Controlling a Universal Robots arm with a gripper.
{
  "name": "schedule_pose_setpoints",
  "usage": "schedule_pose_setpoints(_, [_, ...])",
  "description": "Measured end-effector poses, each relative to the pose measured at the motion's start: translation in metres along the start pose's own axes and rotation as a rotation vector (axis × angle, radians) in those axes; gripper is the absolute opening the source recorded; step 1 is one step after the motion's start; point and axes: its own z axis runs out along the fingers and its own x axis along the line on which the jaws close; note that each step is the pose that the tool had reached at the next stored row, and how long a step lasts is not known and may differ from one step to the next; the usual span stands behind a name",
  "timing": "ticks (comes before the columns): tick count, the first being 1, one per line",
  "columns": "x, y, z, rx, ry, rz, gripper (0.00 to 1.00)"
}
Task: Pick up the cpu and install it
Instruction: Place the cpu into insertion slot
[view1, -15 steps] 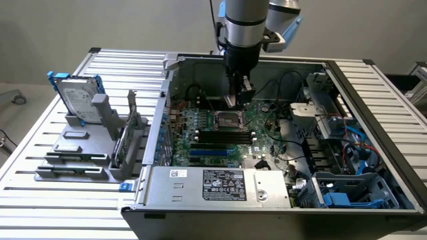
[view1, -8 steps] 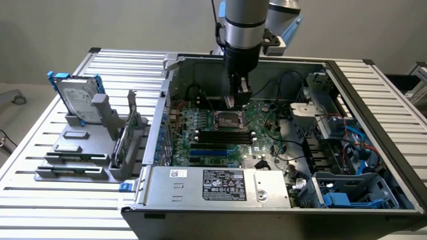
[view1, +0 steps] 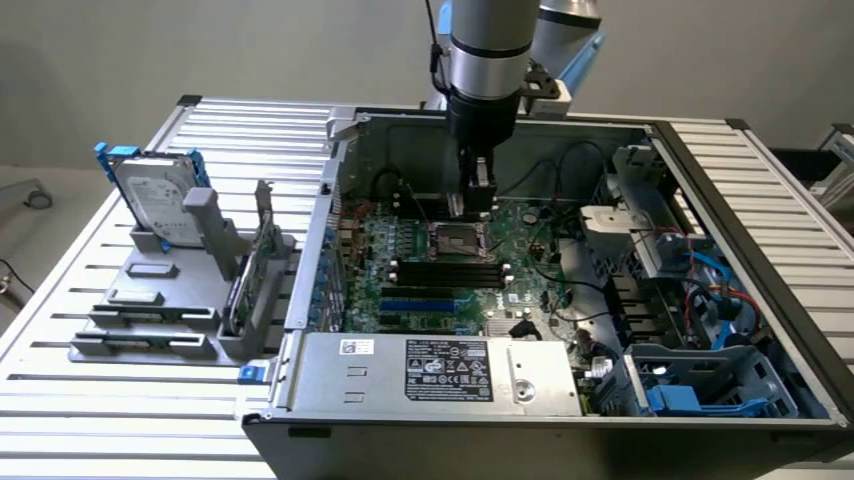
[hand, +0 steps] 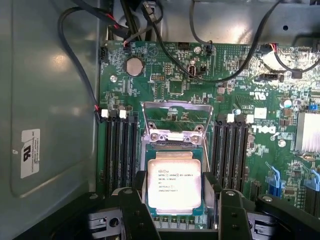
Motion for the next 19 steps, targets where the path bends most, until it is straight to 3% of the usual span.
schedule_pose_setpoints(9, [0.003, -0.0146, 0.0091, -0.0020, -0.0013, 0.037, 0.55])
schedule_pose_setpoints(12, [0.003, -0.0181, 0.0134, -0.0054, -0.0019, 0.055, 0.55])
schedule_pose_setpoints(13, [0.003, -0.0186, 0.0141, -0.0087, -0.0020, 0.060, 0.55])
schedule_pose_setpoints(15, [0.003, -0.0191, 0.0148, -0.0207, -0.0023, 0.067, 0.55])
schedule_pose_setpoints(19, [0.003, -0.0206, 0.0162, -0.0567, -0.0020, 0.075, 0.55])
